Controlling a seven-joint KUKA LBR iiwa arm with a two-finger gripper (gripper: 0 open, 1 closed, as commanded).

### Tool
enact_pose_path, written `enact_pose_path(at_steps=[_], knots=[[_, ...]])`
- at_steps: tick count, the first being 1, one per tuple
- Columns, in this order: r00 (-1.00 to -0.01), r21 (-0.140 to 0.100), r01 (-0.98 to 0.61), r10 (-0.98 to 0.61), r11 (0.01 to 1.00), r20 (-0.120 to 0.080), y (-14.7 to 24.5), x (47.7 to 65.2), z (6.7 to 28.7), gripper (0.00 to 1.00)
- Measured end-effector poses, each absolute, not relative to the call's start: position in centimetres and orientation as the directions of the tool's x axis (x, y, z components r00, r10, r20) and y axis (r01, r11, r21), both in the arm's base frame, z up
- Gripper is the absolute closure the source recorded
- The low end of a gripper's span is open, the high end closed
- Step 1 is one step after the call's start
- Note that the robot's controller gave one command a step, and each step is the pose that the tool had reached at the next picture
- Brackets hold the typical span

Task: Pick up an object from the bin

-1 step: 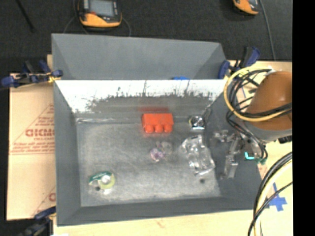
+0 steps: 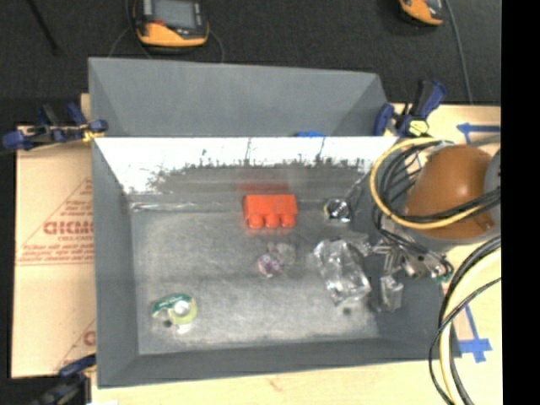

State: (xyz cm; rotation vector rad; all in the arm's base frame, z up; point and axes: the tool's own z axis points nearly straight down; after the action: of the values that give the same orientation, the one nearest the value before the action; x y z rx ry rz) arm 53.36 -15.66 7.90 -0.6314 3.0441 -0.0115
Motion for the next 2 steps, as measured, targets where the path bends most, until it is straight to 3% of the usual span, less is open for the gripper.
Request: enact_pose_path(at_steps=[1, 2], knots=[[-0.67, 0.009, -0.742, -0.742, 0.67, -0.018, -14.3, 54.7, 7.7, 0.0], [-0.377, -0.013, -0.926, -0.926, 0.377, -0.008, -12.0, 54.6, 7.7, 0.0]])
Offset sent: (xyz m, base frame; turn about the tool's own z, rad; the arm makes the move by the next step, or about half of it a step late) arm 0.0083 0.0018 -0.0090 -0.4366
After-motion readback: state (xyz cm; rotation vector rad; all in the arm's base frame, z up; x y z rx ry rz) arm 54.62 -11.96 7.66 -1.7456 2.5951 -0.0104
